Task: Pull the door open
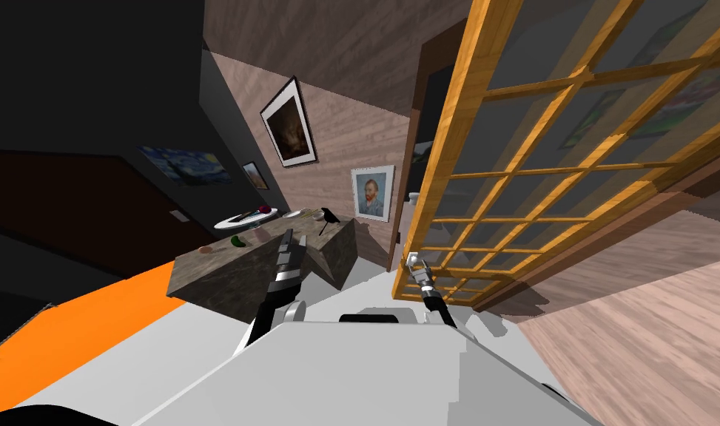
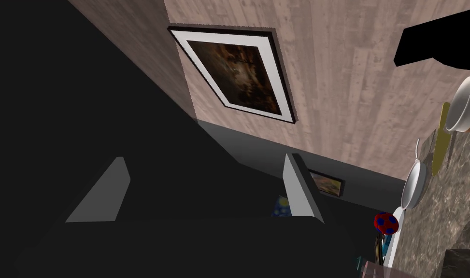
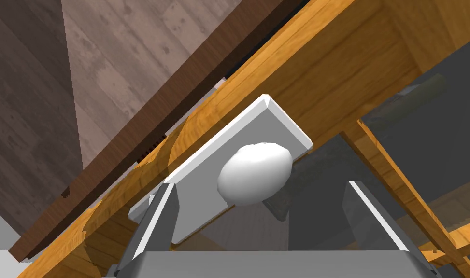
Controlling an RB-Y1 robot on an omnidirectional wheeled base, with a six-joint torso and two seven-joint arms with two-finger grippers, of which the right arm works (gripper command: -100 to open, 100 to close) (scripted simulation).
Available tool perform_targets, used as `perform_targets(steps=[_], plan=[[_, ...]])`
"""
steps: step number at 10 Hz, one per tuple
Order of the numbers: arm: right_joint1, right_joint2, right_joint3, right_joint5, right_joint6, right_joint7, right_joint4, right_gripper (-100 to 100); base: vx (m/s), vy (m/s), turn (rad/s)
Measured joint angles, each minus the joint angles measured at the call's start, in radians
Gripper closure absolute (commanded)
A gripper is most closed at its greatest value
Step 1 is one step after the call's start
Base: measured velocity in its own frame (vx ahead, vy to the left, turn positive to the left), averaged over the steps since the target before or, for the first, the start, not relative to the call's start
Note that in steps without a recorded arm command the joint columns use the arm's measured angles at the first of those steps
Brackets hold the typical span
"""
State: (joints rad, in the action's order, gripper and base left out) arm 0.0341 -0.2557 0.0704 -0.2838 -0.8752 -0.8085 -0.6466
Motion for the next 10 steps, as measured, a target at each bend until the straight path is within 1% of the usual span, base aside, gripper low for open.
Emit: perform_targets(steps=[2, 5, 7, 10], plan=[[-0.004, 0.001, 0.011, -0.021, 0.002, -0.056, -0.009, -100, -0.066, -0.032, 0.056], [-0.009, 0.002, 0.021, -0.042, 0.005, -0.126, -0.02, -100, -0.049, -0.012, 0.042], [-0.013, 0.004, 0.032, -0.064, 0.008, -0.18, -0.03, -100, -0.07, -0.028, 0.053], [-0.016, 0.005, 0.043, -0.086, 0.009, -0.251, -0.038, -100, -0.048, -0.018, 0.043]])
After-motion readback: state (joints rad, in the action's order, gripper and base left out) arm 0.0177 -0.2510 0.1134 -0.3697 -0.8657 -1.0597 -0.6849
